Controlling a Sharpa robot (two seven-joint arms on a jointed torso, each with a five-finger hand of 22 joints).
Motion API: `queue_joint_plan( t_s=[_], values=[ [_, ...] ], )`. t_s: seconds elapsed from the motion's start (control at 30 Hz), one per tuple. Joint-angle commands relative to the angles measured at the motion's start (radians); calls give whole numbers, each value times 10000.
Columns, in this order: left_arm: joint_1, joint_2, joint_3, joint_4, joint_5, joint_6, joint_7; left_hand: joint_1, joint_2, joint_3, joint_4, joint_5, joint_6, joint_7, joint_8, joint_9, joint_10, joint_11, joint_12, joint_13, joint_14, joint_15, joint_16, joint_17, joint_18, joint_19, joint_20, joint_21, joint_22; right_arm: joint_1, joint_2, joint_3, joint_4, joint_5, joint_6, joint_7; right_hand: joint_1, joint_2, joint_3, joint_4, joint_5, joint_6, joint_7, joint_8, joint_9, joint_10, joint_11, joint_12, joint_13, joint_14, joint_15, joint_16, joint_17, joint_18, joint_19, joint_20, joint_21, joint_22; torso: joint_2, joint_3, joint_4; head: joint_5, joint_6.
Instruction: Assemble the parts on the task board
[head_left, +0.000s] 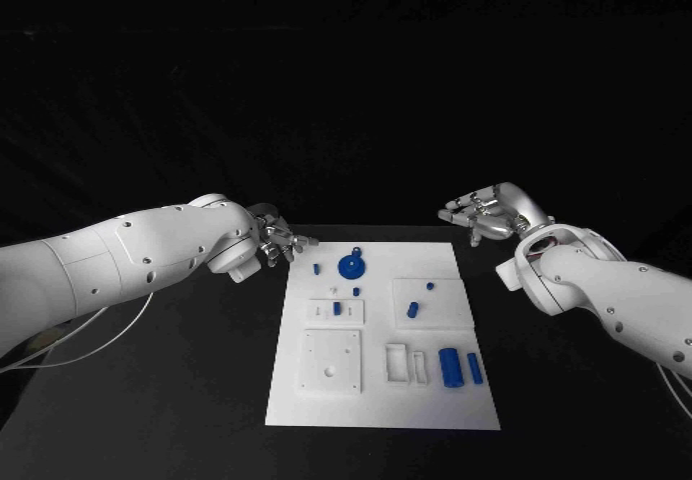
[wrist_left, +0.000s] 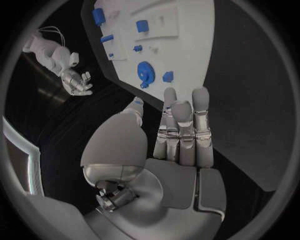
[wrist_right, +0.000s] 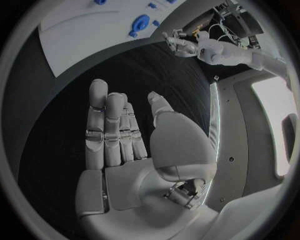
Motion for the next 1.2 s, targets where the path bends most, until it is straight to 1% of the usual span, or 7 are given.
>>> queue_joint_plan(
  t_s=[0.03,0.07,0.2,0.27,0.73,0.97,1.2],
  values=[
    [39,227,14,-216,-1083,1263,-963,-191,-76,24,100,-37,134,-76,63,671,-7,-85,539,546,-59,-53,466,222,-110,-112,-56,204,416,114,93,33,-258,1906,204,385,-17,161,-211,-87,77,67,-70,-17,57,111,-74,230,413,1,-93,-93,34,-157,349,-122,30,-35,23,-3,-24,47,-8],
    [44,307,15,-292,-1123,1346,-997,-226,-48,66,91,-63,31,-104,30,1359,-227,-117,897,953,-57,-82,827,370,-90,-100,-84,286,682,152,124,46,-340,2076,236,388,-43,230,-311,-144,96,69,-78,-21,81,49,-77,305,581,11,-99,-110,55,-177,349,-135,36,-52,20,-1,-19,57,-8],
    [52,590,17,-564,-1188,1558,-1032,-345,-121,75,118,-39,111,-165,43,2256,-314,-141,1133,1229,-82,-85,1052,433,-86,-118,-69,160,885,252,222,92,-563,2489,322,389,-111,368,-510,-253,179,94,-85,-21,146,-24,-96,455,904,19,-112,-147,106,-190,346,-149,55,-89,26,2,-14,97,-10],
    [54,758,18,-725,-1204,1712,-1043,-436,-140,109,114,-35,-48,-168,-100,3569,-501,-132,1385,1531,-196,-65,1274,300,-122,-101,-63,-18,1224,303,284,128,-671,2666,373,386,-133,415,-574,-292,199,106,-91,-20,177,-47,-103,496,1000,26,-112,-157,128,-191,351,-153,65,-104,21,0,-24,119,-24],
    [46,1377,18,-1360,-1206,2283,-1245,-720,-99,147,155,-42,-17,-192,-164,3949,-461,-138,1323,1491,-242,-66,1462,52,-144,116,-63,-625,2022,573,595,261,-1157,3257,549,352,-206,555,-724,-401,247,13,-55,-15,243,-188,-56,385,903,13,-70,-213,183,-173,323,-113,31,-184,74,-8,-74,144,-53],
    [29,1559,18,-1611,-1216,2501,-1379,-595,248,177,-19,5,-10,-193,-158,3992,-474,-137,1355,1510,-246,-58,1510,55,-145,152,-49,-716,2154,605,640,268,-1179,3278,574,355,-214,582,-747,-474,259,-26,-43,-23,253,-205,-20,314,560,-5,-49,-272,167,-166,315,-90,-34,-243,76,-21,-116,135,-87],
    [-33,1657,16,-1788,-1254,2643,-1454,-621,795,-169,-862,551,-64,-189,-164,4164,-550,-131,1427,1524,-304,-49,1547,-77,-146,256,-34,-1050,2528,621,635,269,-1147,3280,583,343,-217,586,-749,-484,264,-37,-37,-19,252,-229,-9,299,497,-17,-41,-286,159,-168,305,-83,-51,-256,102,-36,-140,164,-95]
  ],
)
